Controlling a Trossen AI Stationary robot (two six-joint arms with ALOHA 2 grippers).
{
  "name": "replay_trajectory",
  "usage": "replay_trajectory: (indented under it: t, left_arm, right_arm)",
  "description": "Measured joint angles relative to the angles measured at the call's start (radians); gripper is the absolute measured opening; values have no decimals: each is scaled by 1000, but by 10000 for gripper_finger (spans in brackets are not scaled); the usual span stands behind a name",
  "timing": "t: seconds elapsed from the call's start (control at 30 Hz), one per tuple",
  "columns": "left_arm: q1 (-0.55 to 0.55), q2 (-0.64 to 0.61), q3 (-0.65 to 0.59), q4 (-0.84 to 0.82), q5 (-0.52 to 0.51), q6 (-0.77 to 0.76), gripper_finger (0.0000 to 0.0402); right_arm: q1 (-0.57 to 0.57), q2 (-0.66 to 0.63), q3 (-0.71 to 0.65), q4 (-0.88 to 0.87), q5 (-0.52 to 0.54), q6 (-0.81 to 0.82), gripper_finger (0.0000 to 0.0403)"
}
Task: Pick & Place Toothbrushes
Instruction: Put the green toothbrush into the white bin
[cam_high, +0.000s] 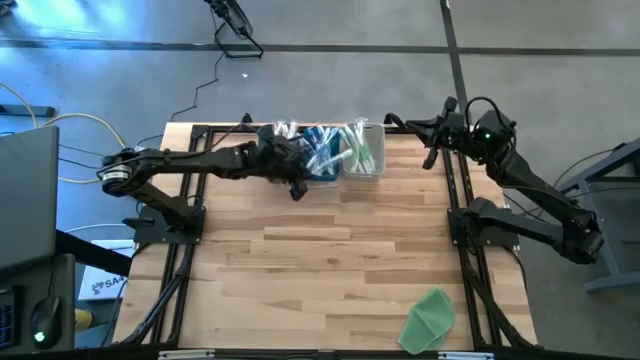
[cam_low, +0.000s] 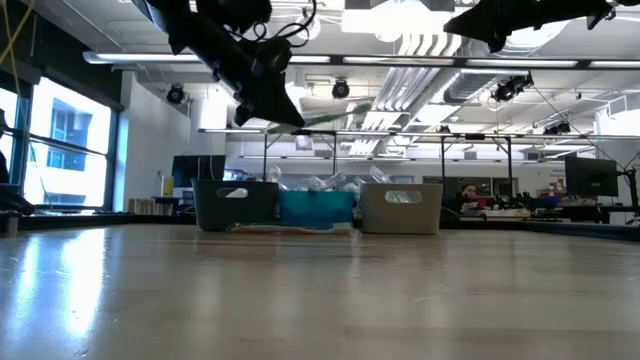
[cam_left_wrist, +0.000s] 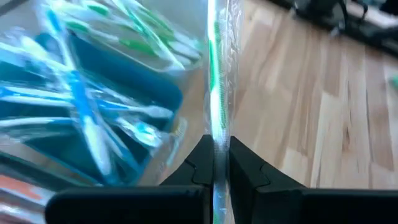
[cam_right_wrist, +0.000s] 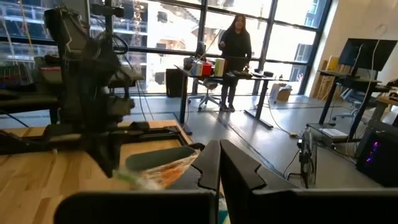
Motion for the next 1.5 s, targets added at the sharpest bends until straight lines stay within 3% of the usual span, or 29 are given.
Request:
replay_trajectory:
  t: [0.53,0.8,0.97,1.17,1.5]
  left_arm:
    - [81,-57,1,110,2,-77,12]
    - [117,-57,92,108,-16,-77,12]
    - [119,-57,176,115,-103,-72,12]
    - [125,-57,225,114,-123,-77,12]
    - [152,-57,226,129,-124,-163,12]
  right_arm:
    - [0,3,0,1,31,-16,3]
    - [0,15,0,21,39,-16,3]
    - [0,68,0,123,39,6,3]
    - [0,170,0,263,31,86,3]
    - [0,316,0,354,14,191,3]
